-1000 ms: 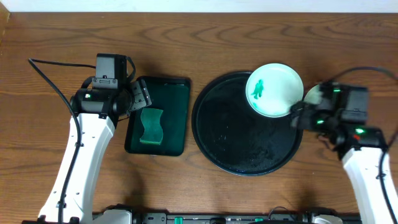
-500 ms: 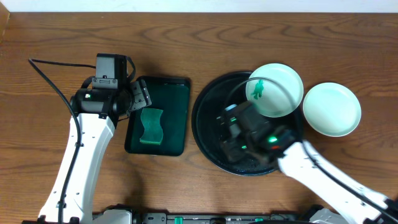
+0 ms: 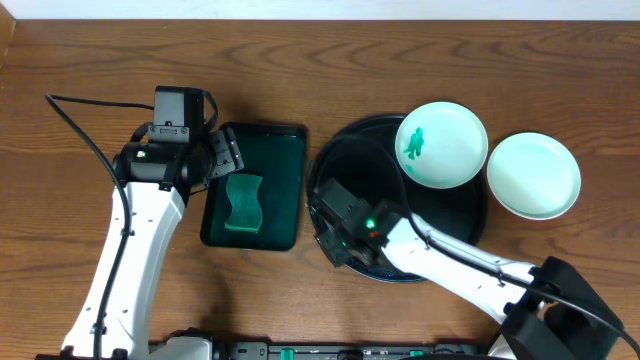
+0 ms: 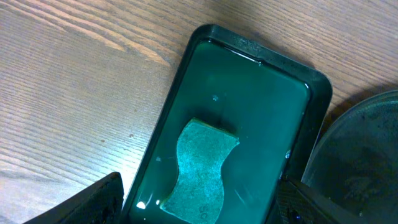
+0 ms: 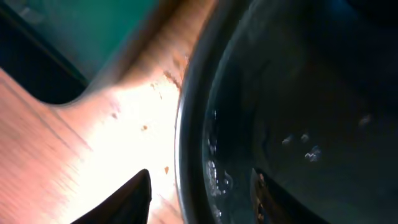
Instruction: Clean dirty plates on tray and stack at the side
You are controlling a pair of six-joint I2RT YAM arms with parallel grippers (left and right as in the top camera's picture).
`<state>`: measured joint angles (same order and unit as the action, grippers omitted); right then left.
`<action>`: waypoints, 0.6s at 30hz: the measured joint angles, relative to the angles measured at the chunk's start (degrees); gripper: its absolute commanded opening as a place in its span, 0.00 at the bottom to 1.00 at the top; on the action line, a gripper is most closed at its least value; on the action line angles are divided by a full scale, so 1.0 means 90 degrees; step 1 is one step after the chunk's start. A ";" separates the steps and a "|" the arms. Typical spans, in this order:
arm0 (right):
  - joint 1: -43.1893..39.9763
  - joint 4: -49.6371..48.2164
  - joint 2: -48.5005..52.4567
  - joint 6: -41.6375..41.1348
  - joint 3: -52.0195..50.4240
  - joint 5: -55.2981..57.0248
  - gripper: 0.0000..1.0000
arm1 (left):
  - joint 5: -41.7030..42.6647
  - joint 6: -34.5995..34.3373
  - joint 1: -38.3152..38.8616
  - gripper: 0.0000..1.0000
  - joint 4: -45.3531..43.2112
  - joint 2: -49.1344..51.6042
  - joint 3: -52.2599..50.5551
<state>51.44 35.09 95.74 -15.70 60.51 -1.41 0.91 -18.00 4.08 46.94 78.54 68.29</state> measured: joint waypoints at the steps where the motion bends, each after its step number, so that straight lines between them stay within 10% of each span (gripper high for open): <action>1: 0.0000 0.0199 0.0058 0.0002 0.0267 0.0022 0.49 | 0.0000 0.0000 0.0000 0.79 -0.0002 0.0000 0.0000; 18: 0.0291 0.1639 0.1559 0.0015 0.2008 0.0090 0.39 | 0.0002 0.0000 0.0000 0.79 0.0000 0.0000 0.0000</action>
<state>54.06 49.84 109.78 -15.57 78.59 -0.60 0.93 -18.00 4.08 46.94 78.54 68.29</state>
